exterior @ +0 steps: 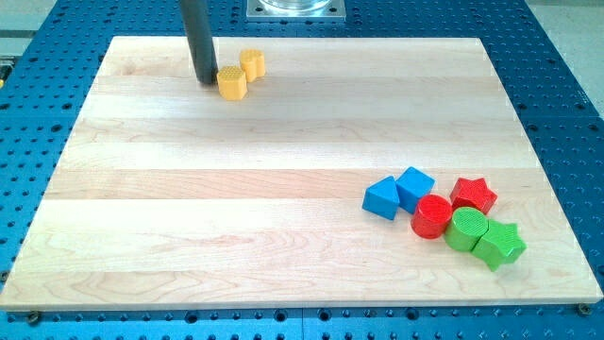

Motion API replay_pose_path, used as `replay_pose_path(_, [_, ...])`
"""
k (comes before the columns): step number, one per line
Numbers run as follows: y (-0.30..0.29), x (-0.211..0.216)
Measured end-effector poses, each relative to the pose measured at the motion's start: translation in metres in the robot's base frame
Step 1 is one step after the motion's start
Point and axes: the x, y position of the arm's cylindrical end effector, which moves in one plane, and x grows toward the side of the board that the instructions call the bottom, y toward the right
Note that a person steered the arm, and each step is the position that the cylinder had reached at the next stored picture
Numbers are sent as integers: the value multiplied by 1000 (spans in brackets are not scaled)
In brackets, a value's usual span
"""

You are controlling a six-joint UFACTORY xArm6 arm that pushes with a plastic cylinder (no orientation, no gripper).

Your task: Push the yellow blocks into the group of blocks

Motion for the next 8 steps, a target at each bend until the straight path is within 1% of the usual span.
replay_pose_path(1, [48, 47])
replay_pose_path(2, [104, 140])
replay_pose_path(3, [93, 126])
replay_pose_path(4, [29, 170])
replay_pose_path(5, [117, 208])
replay_pose_path(6, [40, 183])
replay_pose_path(7, [16, 144])
replay_pose_path(8, [123, 168])
